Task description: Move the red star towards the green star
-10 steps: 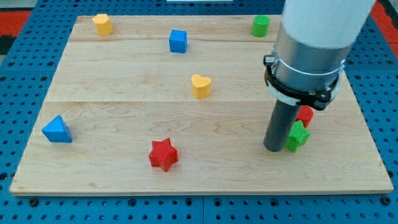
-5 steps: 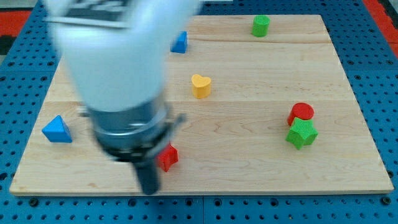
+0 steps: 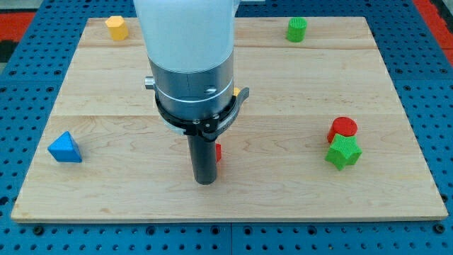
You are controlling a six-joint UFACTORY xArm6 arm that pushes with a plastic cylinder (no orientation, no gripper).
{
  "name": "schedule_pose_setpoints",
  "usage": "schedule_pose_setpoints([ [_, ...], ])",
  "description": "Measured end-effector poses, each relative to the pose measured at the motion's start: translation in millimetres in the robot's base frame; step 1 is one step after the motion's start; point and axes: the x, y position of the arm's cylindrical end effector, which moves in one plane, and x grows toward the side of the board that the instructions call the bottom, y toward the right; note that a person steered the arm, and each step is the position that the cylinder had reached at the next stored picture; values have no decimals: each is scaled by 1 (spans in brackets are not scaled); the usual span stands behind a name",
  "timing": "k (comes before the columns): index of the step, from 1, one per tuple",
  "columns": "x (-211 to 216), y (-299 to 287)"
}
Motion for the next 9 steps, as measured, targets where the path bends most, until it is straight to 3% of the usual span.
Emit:
schedule_pose_setpoints([
  [1, 3, -13],
  [2, 0, -64],
  [3, -41, -48],
  [4, -43, 28],
  [5, -23, 43],
  [6, 6, 14],
  [8, -34, 104],
  [9, -27, 166],
])
